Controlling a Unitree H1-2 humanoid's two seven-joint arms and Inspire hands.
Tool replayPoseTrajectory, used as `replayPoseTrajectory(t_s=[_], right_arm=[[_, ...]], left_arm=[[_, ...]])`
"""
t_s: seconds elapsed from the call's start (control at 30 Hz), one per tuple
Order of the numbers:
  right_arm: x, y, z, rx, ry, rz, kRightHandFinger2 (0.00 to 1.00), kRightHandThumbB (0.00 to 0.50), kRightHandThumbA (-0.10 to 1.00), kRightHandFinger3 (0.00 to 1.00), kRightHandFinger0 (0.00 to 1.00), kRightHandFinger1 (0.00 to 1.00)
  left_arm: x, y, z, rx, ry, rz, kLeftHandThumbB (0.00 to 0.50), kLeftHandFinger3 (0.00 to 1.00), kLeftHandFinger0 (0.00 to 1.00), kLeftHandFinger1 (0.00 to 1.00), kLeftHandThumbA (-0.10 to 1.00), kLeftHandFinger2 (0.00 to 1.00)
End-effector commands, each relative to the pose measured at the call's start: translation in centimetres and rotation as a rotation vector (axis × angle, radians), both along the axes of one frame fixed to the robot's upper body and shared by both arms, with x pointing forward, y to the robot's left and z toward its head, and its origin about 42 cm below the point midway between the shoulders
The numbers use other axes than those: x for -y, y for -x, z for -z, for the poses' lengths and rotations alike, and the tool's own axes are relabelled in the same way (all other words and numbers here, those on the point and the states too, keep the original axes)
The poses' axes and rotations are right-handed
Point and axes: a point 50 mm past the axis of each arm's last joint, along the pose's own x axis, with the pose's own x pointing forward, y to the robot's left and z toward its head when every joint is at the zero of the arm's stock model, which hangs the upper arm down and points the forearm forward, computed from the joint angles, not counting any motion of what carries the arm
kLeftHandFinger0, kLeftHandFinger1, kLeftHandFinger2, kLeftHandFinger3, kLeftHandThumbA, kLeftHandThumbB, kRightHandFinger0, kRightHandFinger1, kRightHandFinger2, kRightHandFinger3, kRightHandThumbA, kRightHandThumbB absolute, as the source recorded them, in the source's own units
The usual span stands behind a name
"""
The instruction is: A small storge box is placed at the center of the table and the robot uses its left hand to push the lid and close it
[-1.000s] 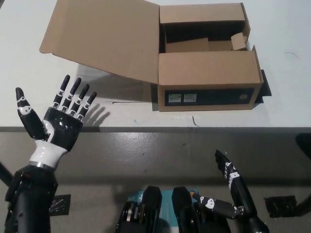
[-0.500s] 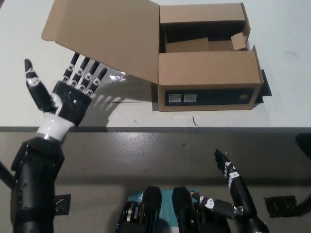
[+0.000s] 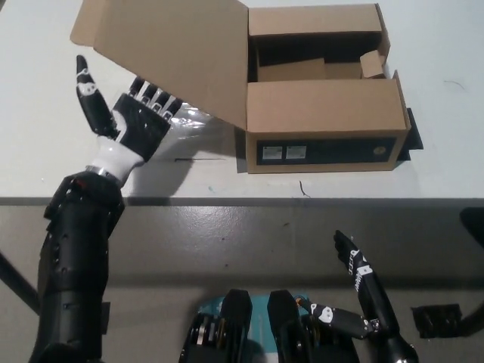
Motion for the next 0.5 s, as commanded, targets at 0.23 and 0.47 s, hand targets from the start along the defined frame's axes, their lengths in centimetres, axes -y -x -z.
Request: replayPoseTrajectory(t_s=[0.23, 0.47], right_arm=[[-0.3, -1.0, -1.5, 0.086, -0.019, -0.019, 1.0, 0.382, 1.0, 1.0, 1.0, 1.0], [-0.2, -1.1, -1.7, 0.094, -0.011, -0.029, 1.0, 0.388, 1.0, 1.0, 1.0, 1.0]], left_arm=[[3.8, -2.5, -11.1, 0.264, -0.161, 0.049, 0.393, 1.0, 1.0, 1.0, 1.0, 1.0], [8.1, -0.9, -13.4, 0.422, -0.455, 0.057, 0.368, 1.0, 1.0, 1.0, 1.0, 1.0]])
